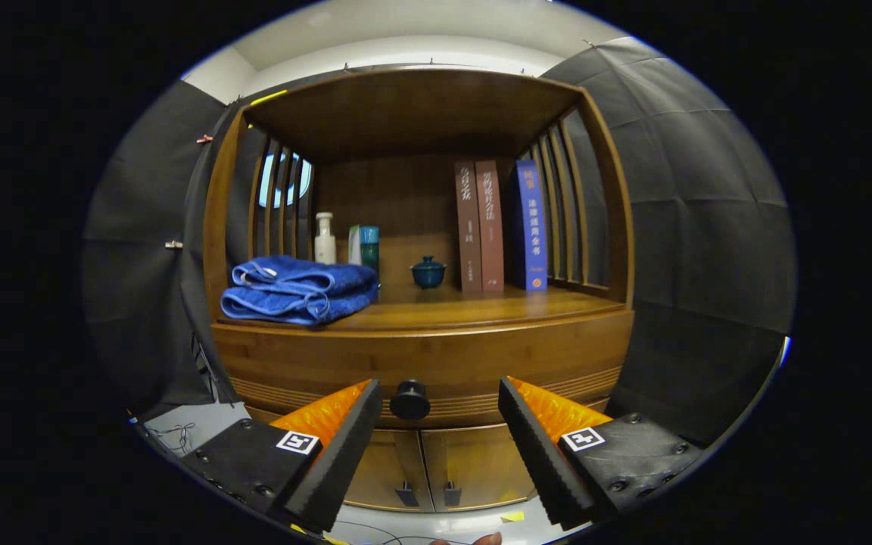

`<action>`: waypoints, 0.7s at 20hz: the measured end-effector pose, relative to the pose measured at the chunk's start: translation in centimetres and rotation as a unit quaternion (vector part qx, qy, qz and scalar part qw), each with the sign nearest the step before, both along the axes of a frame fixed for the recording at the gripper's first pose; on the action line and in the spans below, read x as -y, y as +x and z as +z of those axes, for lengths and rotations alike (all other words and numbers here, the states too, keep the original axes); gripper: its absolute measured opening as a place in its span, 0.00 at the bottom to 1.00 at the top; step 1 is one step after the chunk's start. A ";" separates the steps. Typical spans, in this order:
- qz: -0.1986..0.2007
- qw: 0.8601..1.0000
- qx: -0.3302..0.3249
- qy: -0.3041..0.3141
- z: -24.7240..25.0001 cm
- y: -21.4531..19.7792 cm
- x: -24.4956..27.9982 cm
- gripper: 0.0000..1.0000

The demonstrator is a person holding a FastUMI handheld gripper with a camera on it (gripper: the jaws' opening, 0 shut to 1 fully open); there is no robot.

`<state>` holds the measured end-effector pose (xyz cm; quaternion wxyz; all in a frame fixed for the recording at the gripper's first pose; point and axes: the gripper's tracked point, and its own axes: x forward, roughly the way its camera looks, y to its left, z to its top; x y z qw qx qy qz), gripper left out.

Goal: Pull open the drawer, take out the items inside it, and place them on the countertop above the cabinet.

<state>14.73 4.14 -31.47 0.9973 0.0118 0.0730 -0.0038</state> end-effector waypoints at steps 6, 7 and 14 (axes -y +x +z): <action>0.013 0.999 -0.037 -0.010 -3.2 3.6 -1.7 1.00; 0.012 0.999 -0.040 -0.008 -3.5 4.0 -1.7 0.89; 0.022 0.999 -0.042 -0.003 -3.9 5.0 -2.4 0.34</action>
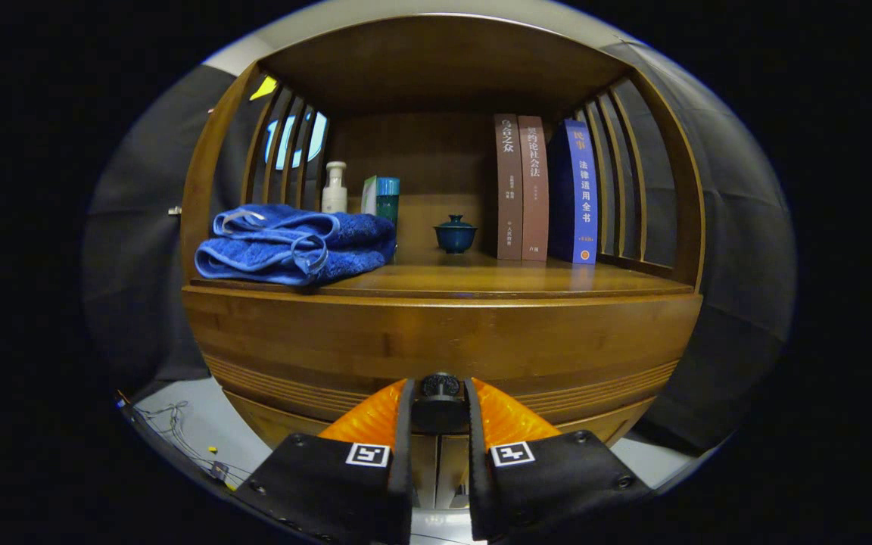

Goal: Pull open the drawer, take out the items inside it, and place them on the countertop above the cabinet.

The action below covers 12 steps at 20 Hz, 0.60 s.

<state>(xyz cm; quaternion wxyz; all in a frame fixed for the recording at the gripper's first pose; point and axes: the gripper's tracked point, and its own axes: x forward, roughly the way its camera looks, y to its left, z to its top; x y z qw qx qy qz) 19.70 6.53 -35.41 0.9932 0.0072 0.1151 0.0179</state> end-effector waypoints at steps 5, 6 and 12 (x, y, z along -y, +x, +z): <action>0.000 1.000 -0.004 0.003 0.4 -1.5 0.2 0.24; 0.001 1.000 -0.004 0.004 0.3 -2.3 0.2 0.24; 0.004 1.000 -0.012 0.005 0.8 -7.7 0.4 0.24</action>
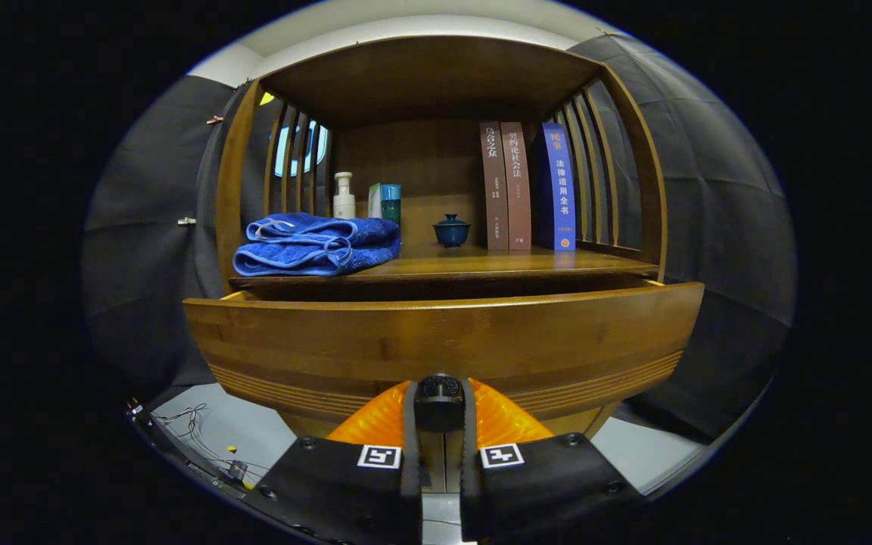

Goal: Pull open the drawer, take out the items inside it, and place them on the countertop above the cabinet.

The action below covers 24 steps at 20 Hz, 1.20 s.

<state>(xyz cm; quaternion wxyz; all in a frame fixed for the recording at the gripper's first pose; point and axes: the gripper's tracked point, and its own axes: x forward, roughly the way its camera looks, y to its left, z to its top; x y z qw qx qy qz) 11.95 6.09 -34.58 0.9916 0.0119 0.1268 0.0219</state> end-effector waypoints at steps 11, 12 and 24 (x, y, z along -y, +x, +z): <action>-0.002 1.000 -0.005 0.000 0.4 -6.5 0.5 0.24; -0.002 1.000 -0.005 0.002 0.3 -6.7 0.5 0.23; -0.006 1.000 0.000 0.015 -0.1 -7.7 0.9 0.68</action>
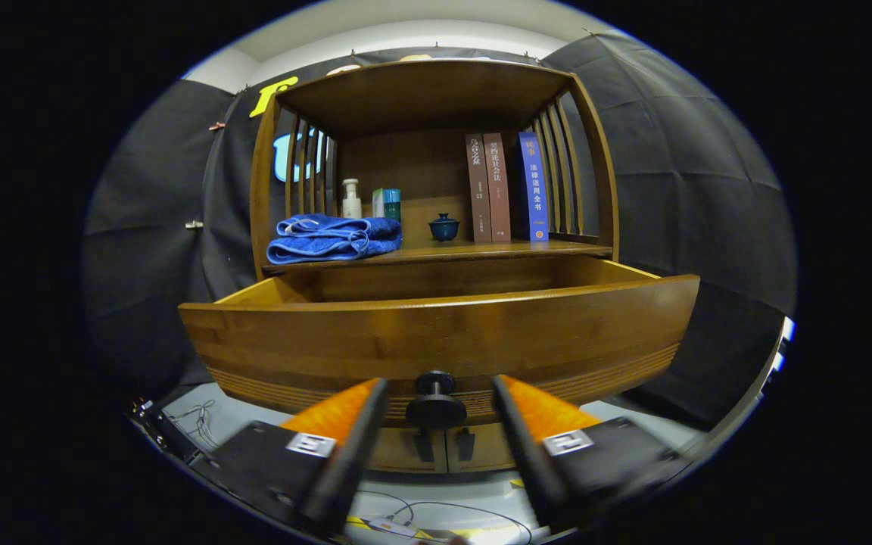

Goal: Pull open the drawer, take out the items inside it, and place them on the countertop above the cabinet.

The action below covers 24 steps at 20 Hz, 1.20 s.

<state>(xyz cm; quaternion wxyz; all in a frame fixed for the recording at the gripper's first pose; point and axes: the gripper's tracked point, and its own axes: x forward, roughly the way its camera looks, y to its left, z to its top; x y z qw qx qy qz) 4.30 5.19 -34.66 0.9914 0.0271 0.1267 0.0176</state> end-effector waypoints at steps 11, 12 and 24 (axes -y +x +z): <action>0.018 1.000 0.012 -0.020 10.4 -1.0 -0.4 0.99; 0.018 0.999 0.009 -0.025 11.4 -0.4 -0.5 0.99; 0.011 0.971 -0.233 -0.052 6.9 11.6 0.6 0.99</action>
